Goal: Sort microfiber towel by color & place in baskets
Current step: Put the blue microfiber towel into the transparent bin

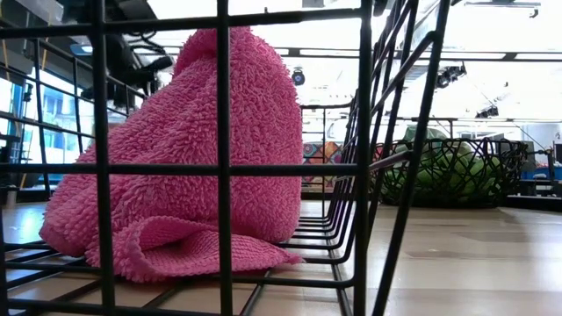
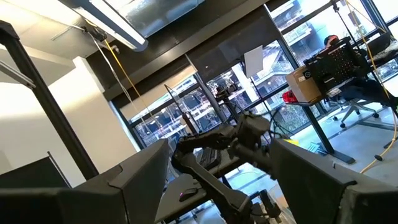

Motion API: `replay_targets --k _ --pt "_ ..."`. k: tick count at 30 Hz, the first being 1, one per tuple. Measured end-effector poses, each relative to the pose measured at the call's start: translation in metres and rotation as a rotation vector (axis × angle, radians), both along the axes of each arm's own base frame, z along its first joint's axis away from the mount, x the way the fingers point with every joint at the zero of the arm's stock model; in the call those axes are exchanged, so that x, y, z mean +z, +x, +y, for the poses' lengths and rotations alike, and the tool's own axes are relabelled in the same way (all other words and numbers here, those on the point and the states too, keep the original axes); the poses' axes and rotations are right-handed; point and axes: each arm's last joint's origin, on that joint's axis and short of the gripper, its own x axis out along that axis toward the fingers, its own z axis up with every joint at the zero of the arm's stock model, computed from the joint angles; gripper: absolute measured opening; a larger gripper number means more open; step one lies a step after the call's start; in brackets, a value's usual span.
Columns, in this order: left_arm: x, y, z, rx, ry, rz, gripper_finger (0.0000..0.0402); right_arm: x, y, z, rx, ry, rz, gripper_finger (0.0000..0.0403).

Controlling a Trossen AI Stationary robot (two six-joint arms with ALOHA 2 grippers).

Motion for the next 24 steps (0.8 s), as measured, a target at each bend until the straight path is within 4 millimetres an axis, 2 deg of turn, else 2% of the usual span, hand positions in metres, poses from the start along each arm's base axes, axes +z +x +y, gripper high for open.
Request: replay_targets --k 4,9,19,24 --pt "0.013 0.0 0.002 0.014 0.081 0.032 0.0172 0.0 0.0 0.0 0.0 -0.001 0.0 0.0277" --pt "0.003 -0.002 0.011 0.071 0.077 0.08 0.0172 0.0 0.0 0.0 0.0 -0.001 0.0 0.0277" --pt "-0.064 0.001 0.022 0.077 -0.166 0.185 0.0172 0.0 0.0 0.0 0.004 0.018 -0.002 0.0277" --pt "-0.082 0.001 0.024 0.074 -0.255 0.204 0.0172 0.0 0.0 0.0 0.002 0.022 -0.002 0.0277"
